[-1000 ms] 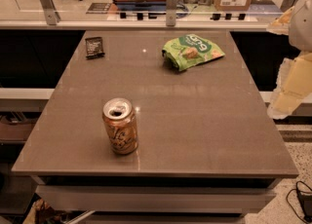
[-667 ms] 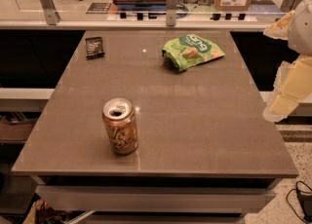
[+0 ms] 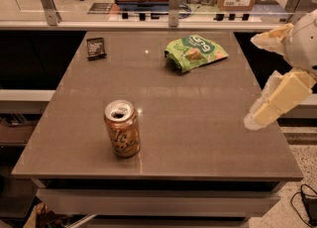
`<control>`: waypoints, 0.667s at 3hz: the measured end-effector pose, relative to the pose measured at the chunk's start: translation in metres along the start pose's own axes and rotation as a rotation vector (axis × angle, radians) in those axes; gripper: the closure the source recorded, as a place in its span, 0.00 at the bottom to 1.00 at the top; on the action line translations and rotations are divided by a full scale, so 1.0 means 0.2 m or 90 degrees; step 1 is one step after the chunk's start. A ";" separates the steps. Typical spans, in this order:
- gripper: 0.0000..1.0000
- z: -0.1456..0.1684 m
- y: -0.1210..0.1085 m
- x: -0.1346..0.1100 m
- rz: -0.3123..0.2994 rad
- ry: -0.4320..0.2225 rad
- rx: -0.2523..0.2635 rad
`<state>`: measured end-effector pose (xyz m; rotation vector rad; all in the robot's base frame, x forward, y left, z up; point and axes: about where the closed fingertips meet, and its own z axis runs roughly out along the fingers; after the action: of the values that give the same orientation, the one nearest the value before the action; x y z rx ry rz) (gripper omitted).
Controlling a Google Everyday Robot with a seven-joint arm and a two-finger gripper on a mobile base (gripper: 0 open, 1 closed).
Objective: Move orange can near rxbar chocolate
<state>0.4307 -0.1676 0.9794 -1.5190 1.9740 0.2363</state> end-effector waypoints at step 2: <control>0.00 0.06 0.05 -0.32 0.007 -0.198 -0.008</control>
Offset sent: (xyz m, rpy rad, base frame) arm 0.0086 0.0963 0.0384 0.4616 -0.1159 0.1203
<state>0.4346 -0.1072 1.0040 -1.3856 1.7360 0.4609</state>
